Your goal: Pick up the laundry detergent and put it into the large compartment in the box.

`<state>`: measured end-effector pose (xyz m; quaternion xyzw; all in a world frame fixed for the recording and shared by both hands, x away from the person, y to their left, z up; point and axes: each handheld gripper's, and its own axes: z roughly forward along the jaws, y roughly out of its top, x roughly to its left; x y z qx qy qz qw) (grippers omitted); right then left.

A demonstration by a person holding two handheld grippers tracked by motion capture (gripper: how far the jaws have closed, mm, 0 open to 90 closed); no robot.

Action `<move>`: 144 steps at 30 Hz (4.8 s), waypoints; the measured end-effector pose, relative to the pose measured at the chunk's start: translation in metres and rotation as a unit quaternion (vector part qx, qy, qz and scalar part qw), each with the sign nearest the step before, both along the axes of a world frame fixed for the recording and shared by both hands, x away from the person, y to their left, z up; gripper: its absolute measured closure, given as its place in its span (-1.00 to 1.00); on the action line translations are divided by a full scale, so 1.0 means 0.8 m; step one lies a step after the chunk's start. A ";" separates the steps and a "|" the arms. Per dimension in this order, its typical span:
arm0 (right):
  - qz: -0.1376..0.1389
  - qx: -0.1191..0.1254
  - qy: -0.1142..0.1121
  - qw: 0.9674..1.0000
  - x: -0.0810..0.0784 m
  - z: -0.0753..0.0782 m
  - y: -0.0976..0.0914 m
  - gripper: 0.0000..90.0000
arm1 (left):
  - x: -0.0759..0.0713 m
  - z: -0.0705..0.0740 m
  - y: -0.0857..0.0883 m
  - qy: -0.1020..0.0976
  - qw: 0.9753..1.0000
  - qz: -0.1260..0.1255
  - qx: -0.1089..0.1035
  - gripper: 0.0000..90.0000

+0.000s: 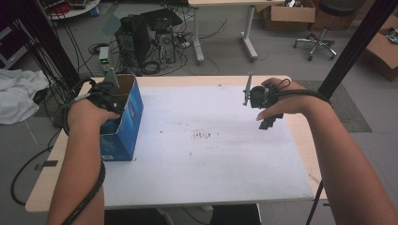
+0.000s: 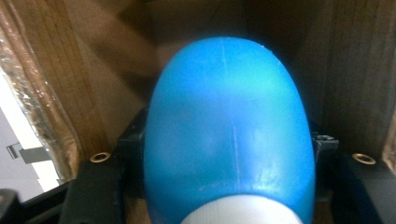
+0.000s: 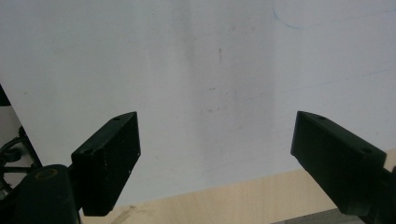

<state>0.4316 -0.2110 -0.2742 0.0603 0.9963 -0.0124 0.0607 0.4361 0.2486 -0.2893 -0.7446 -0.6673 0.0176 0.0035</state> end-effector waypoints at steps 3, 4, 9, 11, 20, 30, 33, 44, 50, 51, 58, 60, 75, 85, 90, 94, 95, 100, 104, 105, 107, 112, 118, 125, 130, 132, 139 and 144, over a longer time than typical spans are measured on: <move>-0.001 0.003 0.000 1.000 -0.001 0.001 -0.001 -0.65 | -0.001 0.005 -0.001 -0.009 1.000 -0.004 0.005 -0.25; -0.001 0.004 0.001 1.000 -0.001 0.001 -0.001 -0.65 | -0.001 0.006 -0.001 -0.011 1.000 -0.001 0.004 -0.26; 0.003 0.002 0.001 1.000 -0.001 0.000 0.001 -0.65 | -0.003 0.010 -0.001 -0.013 1.000 -0.002 0.009 -0.30; 0.003 0.001 0.001 1.000 -0.001 0.000 0.002 -0.65 | -0.004 0.011 -0.001 -0.013 1.000 -0.005 0.012 -0.30; 0.005 0.001 -0.001 1.000 -0.003 0.002 0.005 -0.65 | -0.007 0.019 -0.002 -0.017 1.000 -0.004 0.014 -0.38; 0.006 0.001 -0.004 1.000 -0.004 0.006 0.005 -0.65 | -0.009 0.027 -0.004 -0.023 0.999 -0.002 0.024 -0.46; 0.008 0.001 -0.004 1.000 -0.005 0.006 0.006 -0.65 | -0.010 0.032 -0.005 -0.023 0.999 -0.003 0.024 -0.50; 0.014 0.002 -0.005 1.000 -0.005 0.006 0.011 -0.65 | -0.020 0.060 -0.007 -0.036 0.999 -0.003 0.041 -0.65; 0.013 0.005 -0.006 1.000 -0.006 0.008 0.012 -0.65 | -0.024 0.071 -0.009 -0.041 0.998 -0.011 0.053 -0.76; 0.015 0.004 -0.005 1.000 -0.007 0.008 0.012 -0.65 | -0.025 0.072 -0.010 -0.041 0.998 -0.015 0.055 -0.79; 0.014 0.004 -0.007 1.000 -0.009 0.011 0.011 -0.65 | -0.028 0.083 -0.015 -0.052 0.997 -0.025 0.057 -0.83; 0.013 0.003 -0.008 1.000 -0.010 0.012 0.011 -0.65 | -0.029 0.086 -0.016 -0.054 0.997 -0.028 0.056 -0.85; 0.011 0.000 -0.010 1.000 -0.016 0.018 0.010 -0.65 | -0.039 0.102 -0.045 -0.069 0.993 -0.075 0.063 -1.00; 0.009 -0.006 -0.007 1.000 -0.017 0.018 0.011 -0.65 | -0.047 0.116 -0.079 -0.091 0.983 -0.145 0.059 -1.00; 0.010 -0.008 -0.007 1.000 -0.017 0.020 0.012 -0.65 | -0.052 0.120 -0.103 -0.090 0.976 -0.190 0.054 -1.00; 0.014 -0.008 -0.008 1.000 -0.018 0.020 0.013 -0.65 | -0.059 0.123 -0.124 -0.084 0.969 -0.229 0.043 -1.00; 0.015 -0.010 -0.007 1.000 -0.018 0.020 0.014 -0.65 | -0.061 0.123 -0.130 -0.084 0.966 -0.241 0.040 -1.00; 0.019 -0.013 -0.005 1.000 -0.019 0.019 0.014 -0.65 | -0.074 0.125 -0.161 -0.081 0.950 -0.300 0.035 -1.00; 0.022 -0.011 -0.004 1.000 -0.021 0.020 0.014 -0.65 | -0.087 0.122 -0.187 -0.071 0.934 -0.346 0.041 -1.00; 0.022 -0.013 -0.005 1.000 -0.021 0.020 0.014 -0.65 | -0.089 0.122 -0.191 -0.069 0.932 -0.354 0.041 -1.00; 0.024 -0.014 -0.004 1.000 -0.022 0.021 0.014 -0.65 | -0.095 0.120 -0.201 -0.067 0.923 -0.377 0.040 -1.00; 0.028 -0.016 -0.004 0.999 -0.024 0.022 0.016 -0.65 | -0.108 0.115 -0.215 -0.062 0.897 -0.438 0.024 -1.00; 0.027 -0.010 -0.003 1.000 -0.025 0.025 0.017 -0.65 | -0.119 0.107 -0.222 -0.055 0.862 -0.503 0.030 -1.00; 0.031 -0.010 0.000 0.999 -0.029 0.026 0.016 -0.65 | -0.117 0.100 -0.222 -0.054 0.829 -0.557 0.011 -1.00; 0.029 -0.011 0.001 1.000 -0.026 0.025 0.014 -0.65 | -0.110 0.094 -0.221 -0.047 0.825 -0.561 0.038 -1.00; 0.031 -0.011 0.001 0.999 -0.026 0.025 0.014 -0.65 | -0.109 0.093 -0.221 -0.044 0.822 -0.566 0.031 -1.00; 0.031 -0.011 0.001 0.999 -0.025 0.026 0.012 -0.65 | -0.111 0.094 -0.226 -0.044 0.815 -0.578 0.015 -1.00; 0.031 -0.009 0.001 0.999 -0.026 0.026 0.012 -0.65 | -0.112 0.096 -0.228 -0.047 0.812 -0.581 0.015 -1.00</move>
